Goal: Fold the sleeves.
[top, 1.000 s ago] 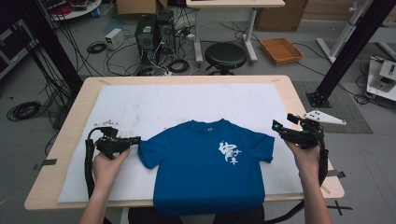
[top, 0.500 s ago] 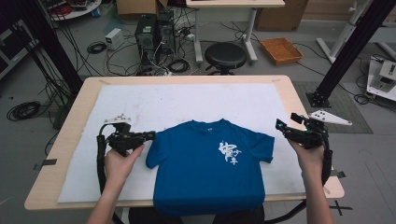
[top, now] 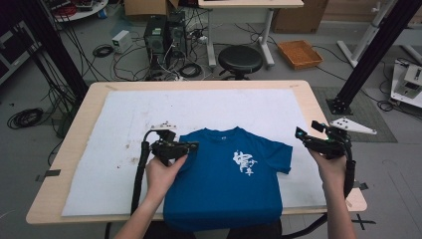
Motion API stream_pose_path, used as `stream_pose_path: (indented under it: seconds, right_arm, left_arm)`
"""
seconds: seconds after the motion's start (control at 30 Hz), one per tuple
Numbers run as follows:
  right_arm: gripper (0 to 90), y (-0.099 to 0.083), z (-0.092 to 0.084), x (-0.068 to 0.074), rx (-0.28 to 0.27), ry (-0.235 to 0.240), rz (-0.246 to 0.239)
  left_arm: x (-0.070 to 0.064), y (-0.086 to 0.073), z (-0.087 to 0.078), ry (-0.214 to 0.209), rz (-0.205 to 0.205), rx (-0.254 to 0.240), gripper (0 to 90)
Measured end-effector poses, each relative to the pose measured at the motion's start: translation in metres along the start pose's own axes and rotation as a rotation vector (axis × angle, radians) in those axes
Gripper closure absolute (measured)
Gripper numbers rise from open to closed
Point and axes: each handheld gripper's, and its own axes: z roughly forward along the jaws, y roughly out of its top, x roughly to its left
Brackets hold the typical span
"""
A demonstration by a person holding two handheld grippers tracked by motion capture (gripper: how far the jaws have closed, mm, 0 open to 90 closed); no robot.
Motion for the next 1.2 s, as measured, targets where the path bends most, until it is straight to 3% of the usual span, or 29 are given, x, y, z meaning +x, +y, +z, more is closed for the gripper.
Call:
stream_pose_path:
  seconds: [0.23,0.37,0.4,0.47,0.5,0.53,0.7,0.73,0.83,1.0,1.2]
  right_arm:
    - [26.9,-0.002,0.001,-0.002,0.010,-0.004,0.003]
    - [26.9,-0.004,0.002,-0.003,0.017,-0.012,-0.002]
    - [27.0,-0.005,0.003,-0.004,0.022,-0.015,0.000]
    - [30.2,-0.006,0.005,-0.005,0.030,-0.023,0.005]
    - [30.2,-0.006,0.005,-0.005,0.030,-0.023,0.005]
    - [32.3,-0.008,0.007,-0.007,0.040,-0.030,0.015]
    - [39.6,-0.013,0.014,-0.009,0.073,-0.033,0.027]
    - [44.8,-0.017,0.018,-0.011,0.099,-0.038,0.019]
    - [51.5,-0.022,0.023,-0.014,0.131,-0.042,0.018]
    - [64.1,-0.038,0.041,-0.022,0.240,-0.050,0.009]
    - [66.2,-0.050,0.059,-0.024,0.322,-0.055,-0.017]
  left_arm:
    - [0.002,-0.003,0.025,-0.004,-0.009,0.017,88.1]
    - [0.001,-0.004,0.033,-0.022,0.017,0.009,87.3]
    - [0.001,-0.004,0.033,-0.026,0.024,0.002,72.3]
    - [0.001,-0.003,0.032,-0.042,0.045,-0.026,67.0]
    - [0.000,-0.003,0.029,-0.034,0.073,-0.043,67.0]
    - [0.000,-0.002,0.026,-0.017,0.098,-0.061,57.9]
    - [0.003,0.000,-0.001,0.010,0.174,-0.129,52.5]
    - [0.005,-0.001,-0.008,0.023,0.189,-0.137,49.5]
    - [0.012,-0.003,-0.030,0.047,0.209,-0.152,49.5]
    - [0.026,-0.013,-0.068,0.084,0.240,-0.165,49.5]
    - [0.036,-0.023,-0.085,0.082,0.250,-0.169,49.5]
